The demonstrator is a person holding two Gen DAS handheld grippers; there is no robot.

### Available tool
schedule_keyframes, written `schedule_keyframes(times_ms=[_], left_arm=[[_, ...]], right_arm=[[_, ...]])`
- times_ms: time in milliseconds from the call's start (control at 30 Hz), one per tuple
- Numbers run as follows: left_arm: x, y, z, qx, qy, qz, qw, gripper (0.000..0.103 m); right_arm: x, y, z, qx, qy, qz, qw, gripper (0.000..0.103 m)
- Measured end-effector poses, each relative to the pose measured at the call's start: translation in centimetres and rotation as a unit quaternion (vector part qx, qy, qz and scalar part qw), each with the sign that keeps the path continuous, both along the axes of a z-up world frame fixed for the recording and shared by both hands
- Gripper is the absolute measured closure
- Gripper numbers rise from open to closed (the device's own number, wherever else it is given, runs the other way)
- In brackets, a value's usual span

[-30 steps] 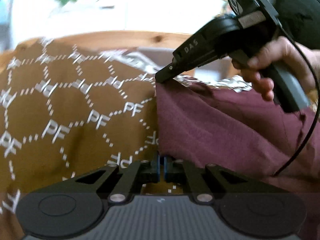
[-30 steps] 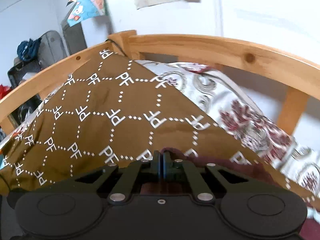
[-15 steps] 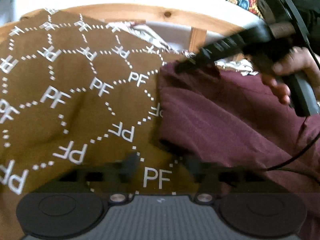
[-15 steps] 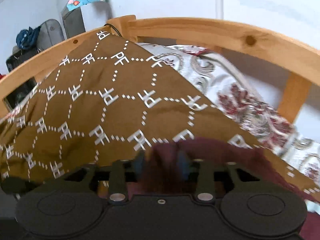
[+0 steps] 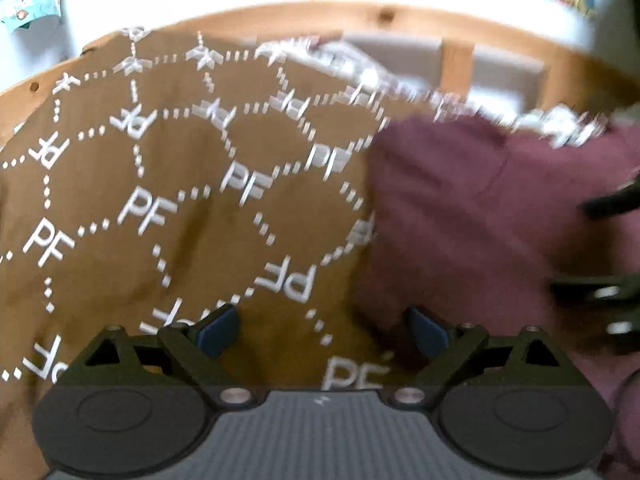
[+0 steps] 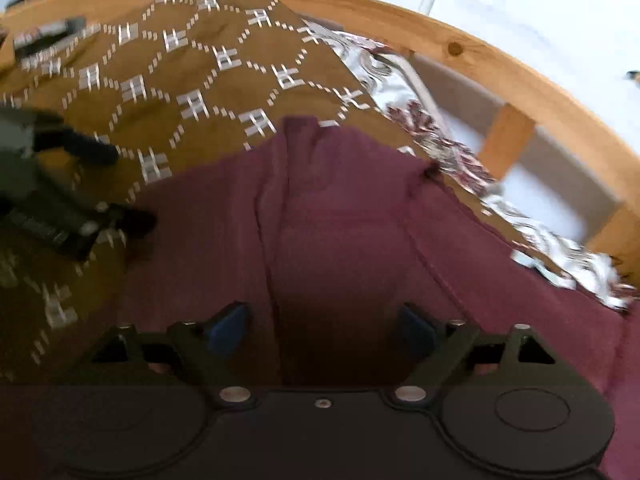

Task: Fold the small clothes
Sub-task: 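Open the right gripper and withdraw both grippers from the shirt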

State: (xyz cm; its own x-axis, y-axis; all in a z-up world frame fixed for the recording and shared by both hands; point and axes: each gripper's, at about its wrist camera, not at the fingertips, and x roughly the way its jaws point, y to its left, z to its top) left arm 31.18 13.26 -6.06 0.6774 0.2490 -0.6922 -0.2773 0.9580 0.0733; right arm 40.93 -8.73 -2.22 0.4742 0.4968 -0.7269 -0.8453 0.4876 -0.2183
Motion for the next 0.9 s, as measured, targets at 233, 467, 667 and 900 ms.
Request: schedule_keyframes(times_ms=[233,467,667,900], left_arm=[[-0.2,-1.2,-0.5,0.041,0.000,-0.002,0.9992,0.008],[-1.1,-1.5,-0.2,0.030,0.004,0.014,0.9994,0.005],[-3.5,-4.1,1.1,0.027,-0.025,-0.012,0.9993,0.002],[-6.2,-8.5,2.3,0.007,-0.047,-0.060,0.9971,0.001]], right_arm=[[-2.0,-4.7,-0.9,-0.030,-0.048,-0.044,0.997,0.007],[-5.2,-10.6,-1.3,-0.049,-0.041,-0.104,0.993,0.005],[-7.9,-16.3,0.4,0.037,0.014,-0.153,0.987,0.003],[-11.2,-19.0,0.1,0.047,0.028,-0.185,0.981,0.001]])
